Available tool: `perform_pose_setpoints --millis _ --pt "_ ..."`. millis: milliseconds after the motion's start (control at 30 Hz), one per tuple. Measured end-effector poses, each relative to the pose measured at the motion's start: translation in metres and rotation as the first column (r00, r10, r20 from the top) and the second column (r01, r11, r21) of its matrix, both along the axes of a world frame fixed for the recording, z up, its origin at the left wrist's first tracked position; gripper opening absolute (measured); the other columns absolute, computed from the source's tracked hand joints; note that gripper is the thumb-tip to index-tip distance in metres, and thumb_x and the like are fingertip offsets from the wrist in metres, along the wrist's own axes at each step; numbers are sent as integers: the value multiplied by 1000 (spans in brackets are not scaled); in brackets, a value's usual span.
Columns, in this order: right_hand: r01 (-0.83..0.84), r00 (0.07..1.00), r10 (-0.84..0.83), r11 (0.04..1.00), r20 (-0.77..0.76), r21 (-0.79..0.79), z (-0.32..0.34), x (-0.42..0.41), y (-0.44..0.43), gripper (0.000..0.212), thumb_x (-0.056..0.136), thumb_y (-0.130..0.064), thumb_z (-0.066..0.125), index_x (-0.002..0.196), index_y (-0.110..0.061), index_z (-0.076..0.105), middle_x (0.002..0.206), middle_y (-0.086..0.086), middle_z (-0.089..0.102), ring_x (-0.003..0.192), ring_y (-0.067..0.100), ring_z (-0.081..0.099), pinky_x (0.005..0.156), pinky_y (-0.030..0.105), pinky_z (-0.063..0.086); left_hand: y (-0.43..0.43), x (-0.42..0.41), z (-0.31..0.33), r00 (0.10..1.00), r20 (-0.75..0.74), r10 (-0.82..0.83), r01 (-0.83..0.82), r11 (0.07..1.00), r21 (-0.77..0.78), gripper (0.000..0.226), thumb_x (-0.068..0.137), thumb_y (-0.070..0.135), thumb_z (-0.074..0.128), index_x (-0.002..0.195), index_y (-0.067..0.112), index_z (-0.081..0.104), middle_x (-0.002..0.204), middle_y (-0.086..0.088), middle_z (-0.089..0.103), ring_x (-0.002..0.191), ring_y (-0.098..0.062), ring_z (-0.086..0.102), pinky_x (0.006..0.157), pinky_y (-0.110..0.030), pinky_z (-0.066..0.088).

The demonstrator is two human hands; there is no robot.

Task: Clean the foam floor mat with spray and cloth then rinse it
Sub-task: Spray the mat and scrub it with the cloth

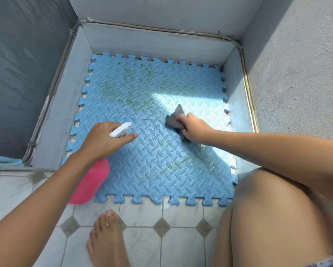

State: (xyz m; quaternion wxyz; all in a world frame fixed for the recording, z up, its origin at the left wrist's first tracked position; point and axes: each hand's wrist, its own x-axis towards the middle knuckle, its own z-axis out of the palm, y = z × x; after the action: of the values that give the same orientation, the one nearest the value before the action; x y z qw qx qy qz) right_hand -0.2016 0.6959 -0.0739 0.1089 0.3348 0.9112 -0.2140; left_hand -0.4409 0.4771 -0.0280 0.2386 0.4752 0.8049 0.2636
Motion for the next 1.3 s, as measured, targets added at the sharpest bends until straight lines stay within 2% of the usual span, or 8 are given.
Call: perform_pose_setpoints --millis 167,267,367,500,700,967,1133,1300 --pt "-800 600 794 589 -98 -119 -5 -20 -99 36 99 -28 55 134 -22 56 114 10 51 82 23 55 67 29 40 0 -2 3 1000 -9 -11 11 999 32 65 73 71 66 57 14 40 49 2 37 53 -21 38 56 -32 34" --pt "-927 346 937 335 -39 -168 -4 -20 -107 39 93 -20 61 132 -23 59 115 10 51 90 31 59 63 34 44 -3 -8 4 1000 7 2 -3 999 54 62 77 63 73 56 15 40 49 2 36 52 -19 37 56 -32 33" --pt "-828 547 837 542 1 -143 1 -18 -63 40 89 -17 62 128 -24 57 112 6 50 87 26 58 65 34 48 -4 -11 5 999 30 17 -19 998 54 62 81 56 78 57 14 39 51 4 34 52 -18 35 56 -33 31" --pt "-179 978 162 975 132 134 11 23 35 37 92 -22 60 128 -29 51 103 5 52 87 31 62 70 32 46 1 -9 1 987 138 -77 79 997 -8 59 80 54 80 59 14 42 53 7 38 53 -13 36 58 -31 31" --pt "3 940 -68 982 335 191 6 83 76 44 91 -17 56 130 -30 41 108 11 51 89 37 59 73 44 52 9 16 -10 879 339 -334 412 891 -191 60 76 64 76 64 7 62 51 4 60 50 -12 52 58 -32 40" --pt "16 937 -75 985 342 174 4 81 77 44 89 -16 60 127 -31 44 105 8 50 87 30 57 72 40 51 25 23 -8 930 210 -303 349 907 -236 74 64 77 71 69 5 59 57 -7 63 53 -19 55 59 -37 46" --pt "-319 888 371 923 271 -217 16 72 19 26 78 -28 72 85 -29 47 76 -5 57 68 18 57 57 29 40 26 16 -8 966 174 -190 223 954 -198 75 64 82 64 71 8 68 58 3 71 58 -17 66 71 -44 56" --pt "-713 452 856 515 249 -476 3 61 -42 31 76 -29 78 96 -13 61 85 9 66 70 25 47 62 33 38 26 11 -10 971 165 -175 205 962 -180 78 62 85 63 73 8 69 62 -3 71 69 -24 70 75 -48 57"
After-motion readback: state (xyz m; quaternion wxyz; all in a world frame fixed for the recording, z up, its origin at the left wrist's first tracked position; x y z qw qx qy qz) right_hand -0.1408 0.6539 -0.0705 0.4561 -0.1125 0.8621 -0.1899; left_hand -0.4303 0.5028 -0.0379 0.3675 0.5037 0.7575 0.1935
